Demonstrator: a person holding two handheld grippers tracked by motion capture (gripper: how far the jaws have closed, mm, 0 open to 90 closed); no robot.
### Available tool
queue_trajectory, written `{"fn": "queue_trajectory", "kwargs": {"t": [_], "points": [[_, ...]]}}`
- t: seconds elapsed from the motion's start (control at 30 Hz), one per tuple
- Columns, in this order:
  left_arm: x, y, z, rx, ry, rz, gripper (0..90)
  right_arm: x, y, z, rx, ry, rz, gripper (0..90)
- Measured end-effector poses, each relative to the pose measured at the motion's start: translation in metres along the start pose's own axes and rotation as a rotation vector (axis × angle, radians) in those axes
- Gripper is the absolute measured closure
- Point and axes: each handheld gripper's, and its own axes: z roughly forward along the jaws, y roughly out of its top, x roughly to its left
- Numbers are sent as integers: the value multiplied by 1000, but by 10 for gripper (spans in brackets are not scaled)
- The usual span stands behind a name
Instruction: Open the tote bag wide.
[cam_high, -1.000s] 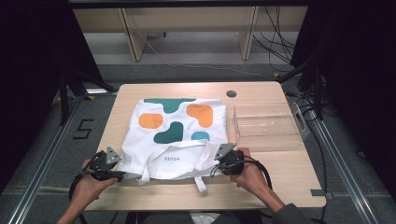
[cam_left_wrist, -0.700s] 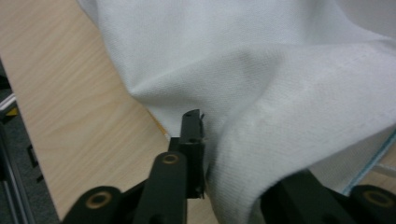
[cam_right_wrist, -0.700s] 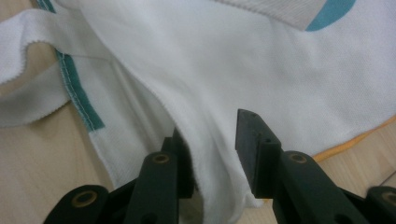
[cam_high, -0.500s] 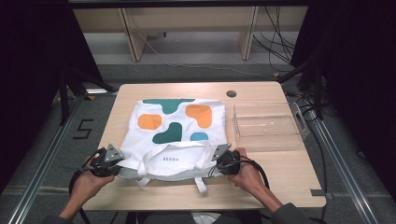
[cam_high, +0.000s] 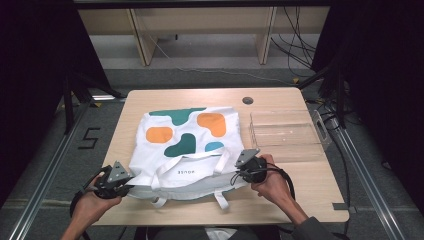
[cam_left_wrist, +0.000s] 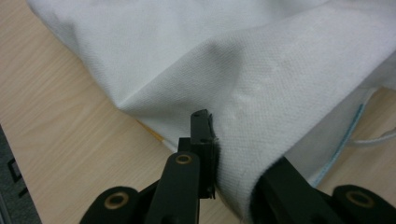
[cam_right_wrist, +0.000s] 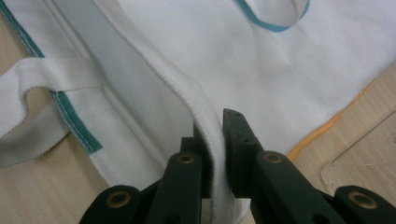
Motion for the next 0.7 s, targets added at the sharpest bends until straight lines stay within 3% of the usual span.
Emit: {"fn": "queue_trajectory", "kwargs": {"t": [0.07, 0.17, 0.2, 0.3, 0.4, 0.43, 0.5, 0.57, 0.63, 0.67, 0.7], "points": [[1, 1, -2, 0, 4, 15, 837, -1, 1, -3, -20, -12, 6, 848], [2, 2, -3, -9, -15, -8, 839, -2, 1, -9, -50, -16, 24, 851], [2, 3, -4, -16, -13, -14, 840, -4, 3, -11, -68, -25, 5, 853], [5, 3, -6, -25, -17, -1, 841, -5, 5, -18, -81, -34, 29, 856], [6, 5, -8, -29, -37, -17, 843, -8, 8, -27, -107, -38, 34, 863], [9, 9, -12, -52, -41, -8, 845, -10, 10, -30, -119, -33, 7, 866], [14, 12, -17, -33, -45, 14, 851, -13, 14, -36, -137, -39, 13, 871], [25, 25, -31, -41, -58, 11, 853, -14, 20, -43, -151, -33, 4, 875], [28, 29, -35, -46, -61, 8, 854, -16, 28, -51, -158, -43, -10, 877], [37, 41, -47, -56, -55, 24, 854, -18, 34, -58, -166, -56, 9, 877], [42, 48, -53, -69, -58, 24, 854, -21, 38, -63, -163, -52, -6, 877]]}}
